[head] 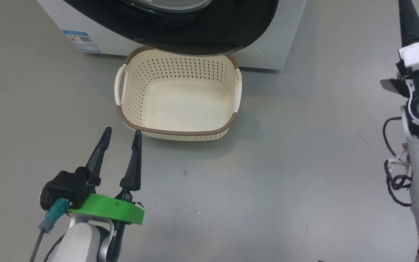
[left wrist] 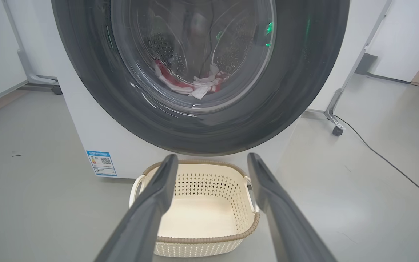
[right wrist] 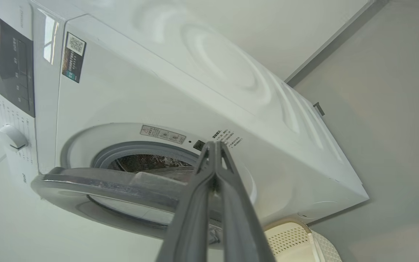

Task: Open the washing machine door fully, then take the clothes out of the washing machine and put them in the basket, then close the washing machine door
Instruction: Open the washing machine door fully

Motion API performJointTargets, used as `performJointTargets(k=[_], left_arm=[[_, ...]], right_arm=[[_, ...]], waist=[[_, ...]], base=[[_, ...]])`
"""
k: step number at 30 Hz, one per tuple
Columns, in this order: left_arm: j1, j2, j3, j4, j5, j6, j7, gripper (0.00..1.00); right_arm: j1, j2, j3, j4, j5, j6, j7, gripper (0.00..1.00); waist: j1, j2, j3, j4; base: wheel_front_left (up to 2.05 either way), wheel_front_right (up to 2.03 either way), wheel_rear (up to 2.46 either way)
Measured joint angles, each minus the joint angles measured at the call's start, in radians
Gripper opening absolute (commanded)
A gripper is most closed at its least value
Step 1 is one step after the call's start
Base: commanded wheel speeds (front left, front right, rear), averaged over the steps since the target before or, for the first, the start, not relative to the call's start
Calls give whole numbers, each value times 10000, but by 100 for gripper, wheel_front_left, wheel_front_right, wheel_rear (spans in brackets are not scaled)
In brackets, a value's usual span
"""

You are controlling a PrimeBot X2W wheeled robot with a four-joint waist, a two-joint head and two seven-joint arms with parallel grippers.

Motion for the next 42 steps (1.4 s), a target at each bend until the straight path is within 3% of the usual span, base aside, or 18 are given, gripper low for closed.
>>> performJointTargets(k=[4,14,42], left_arm=[[-176,2,-148,10,-82,0,0,100],[-481,-2,-370,17,-366,0,0,100],[-834,-21,-729,242,-700,-2,0,100]], right_arm=[[-588,-230,-291,353,199,-161,403,0],[-2122,-82,-487,1039,1062,-391,1325,0],[-4599,546,-742,3607,2846,-500,3262,0]], waist=[[0,0,248,187],[0,0,757,689],[0,0,1325,1608]], base=[[0,0,0],[0,0,0],[0,0,0]])
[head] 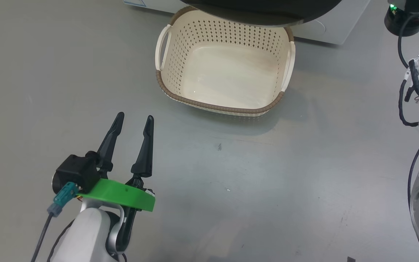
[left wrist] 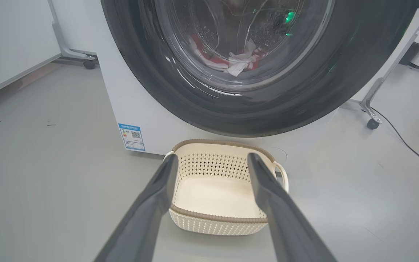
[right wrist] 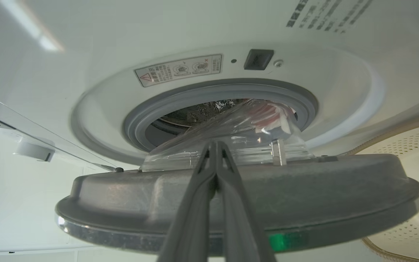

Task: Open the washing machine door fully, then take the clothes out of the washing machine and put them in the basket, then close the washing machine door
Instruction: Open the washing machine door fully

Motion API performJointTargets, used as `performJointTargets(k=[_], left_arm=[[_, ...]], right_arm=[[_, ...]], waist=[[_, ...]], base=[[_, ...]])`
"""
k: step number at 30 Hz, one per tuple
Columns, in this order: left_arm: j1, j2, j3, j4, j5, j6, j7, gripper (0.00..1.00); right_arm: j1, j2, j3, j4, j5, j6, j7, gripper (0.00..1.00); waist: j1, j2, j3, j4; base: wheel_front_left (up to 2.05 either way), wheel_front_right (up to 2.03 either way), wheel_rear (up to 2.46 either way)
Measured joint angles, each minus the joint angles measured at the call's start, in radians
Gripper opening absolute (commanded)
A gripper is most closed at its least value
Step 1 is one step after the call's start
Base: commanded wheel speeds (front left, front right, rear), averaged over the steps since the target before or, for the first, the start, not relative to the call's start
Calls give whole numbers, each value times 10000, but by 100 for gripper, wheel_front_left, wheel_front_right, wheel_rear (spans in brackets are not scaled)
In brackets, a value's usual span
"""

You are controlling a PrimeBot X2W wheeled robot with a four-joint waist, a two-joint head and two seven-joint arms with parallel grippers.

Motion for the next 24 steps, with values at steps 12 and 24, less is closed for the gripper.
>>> performJointTargets(k=[12,24], left_arm=[[-2,-4,-40,56,-81,0,0,100],[2,-6,17,232,-52,0,0,100]], right_arm=[[-365,-35,19,1258,391,0,709,0],[-349,40,-46,2096,823,0,1294,0]], waist=[[0,0,-15,130],[0,0,-422,96]], base=[[0,0,0],[0,0,0]])
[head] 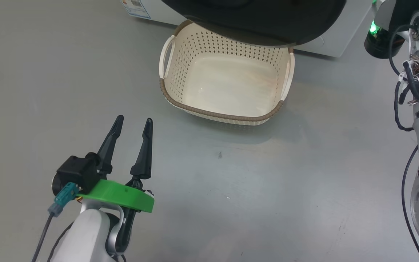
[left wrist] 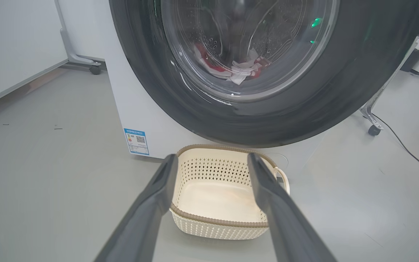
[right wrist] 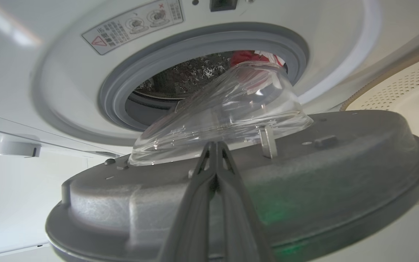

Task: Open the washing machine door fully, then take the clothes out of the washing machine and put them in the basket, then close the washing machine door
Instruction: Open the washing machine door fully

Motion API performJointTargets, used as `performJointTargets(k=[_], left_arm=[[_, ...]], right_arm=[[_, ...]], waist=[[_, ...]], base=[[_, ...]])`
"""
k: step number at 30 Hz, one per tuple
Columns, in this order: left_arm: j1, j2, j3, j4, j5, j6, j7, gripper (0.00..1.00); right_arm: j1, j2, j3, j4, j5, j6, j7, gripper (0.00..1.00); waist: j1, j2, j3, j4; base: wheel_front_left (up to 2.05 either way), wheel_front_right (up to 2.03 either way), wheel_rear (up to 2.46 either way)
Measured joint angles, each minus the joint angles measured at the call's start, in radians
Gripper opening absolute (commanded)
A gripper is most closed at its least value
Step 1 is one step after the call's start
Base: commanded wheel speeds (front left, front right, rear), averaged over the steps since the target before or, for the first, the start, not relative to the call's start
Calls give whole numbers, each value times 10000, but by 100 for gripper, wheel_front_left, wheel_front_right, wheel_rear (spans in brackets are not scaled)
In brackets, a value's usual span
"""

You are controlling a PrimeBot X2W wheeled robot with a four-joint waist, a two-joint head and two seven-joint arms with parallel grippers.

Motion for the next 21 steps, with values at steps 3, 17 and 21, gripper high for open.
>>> performJointTargets(k=[3,17,21], left_arm=[[3,0,13,13,82,0,0,100],[63,2,169,86,188,0,0,100],[110,2,236,94,192,0,0,100]], right_arm=[[12,25,19,176,71,0,155,0],[575,257,174,702,414,0,677,0],[746,278,307,815,424,0,775,0]], waist=[[0,0,-124,-40],[0,0,-816,-246],[0,0,-988,-296]], base=[[0,0,0],[0,0,0],[0,0,0]])
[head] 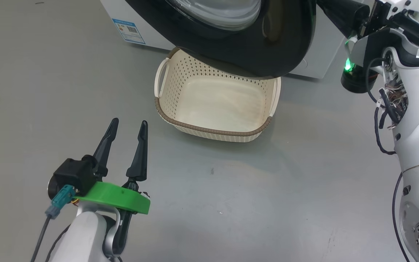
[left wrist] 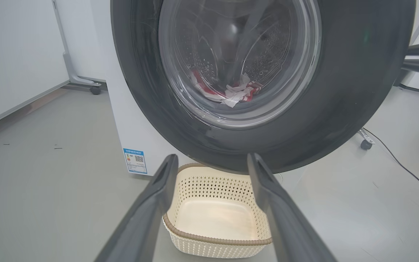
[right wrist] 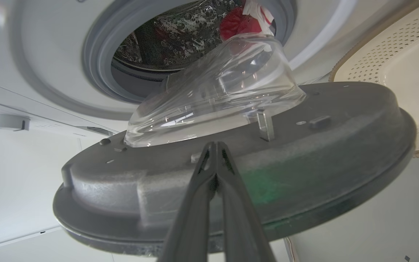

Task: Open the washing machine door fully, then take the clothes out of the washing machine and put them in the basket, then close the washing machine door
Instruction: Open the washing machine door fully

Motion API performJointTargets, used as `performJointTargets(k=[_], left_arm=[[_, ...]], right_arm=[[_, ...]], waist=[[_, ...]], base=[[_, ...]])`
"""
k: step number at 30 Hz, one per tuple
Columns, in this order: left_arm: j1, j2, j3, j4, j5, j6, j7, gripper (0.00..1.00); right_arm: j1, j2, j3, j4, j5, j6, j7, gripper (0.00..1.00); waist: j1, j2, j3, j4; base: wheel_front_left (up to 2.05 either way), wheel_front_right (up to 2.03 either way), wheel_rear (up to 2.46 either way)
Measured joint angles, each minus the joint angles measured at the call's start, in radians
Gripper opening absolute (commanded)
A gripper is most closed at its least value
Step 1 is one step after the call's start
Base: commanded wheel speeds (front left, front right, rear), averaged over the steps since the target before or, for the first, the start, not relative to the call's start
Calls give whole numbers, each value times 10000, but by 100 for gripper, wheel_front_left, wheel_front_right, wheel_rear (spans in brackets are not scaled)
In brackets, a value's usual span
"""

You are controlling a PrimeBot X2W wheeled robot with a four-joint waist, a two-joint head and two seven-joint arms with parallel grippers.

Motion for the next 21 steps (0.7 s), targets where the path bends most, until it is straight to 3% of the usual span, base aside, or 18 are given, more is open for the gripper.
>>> performJointTargets(k=[21], left_arm=[[401,4,56,40,150,-10,0,100]], right_arm=[[842,113,890,61,681,4,631,0]], waist=[[0,0,-655,-49]], base=[[0,0,0]])
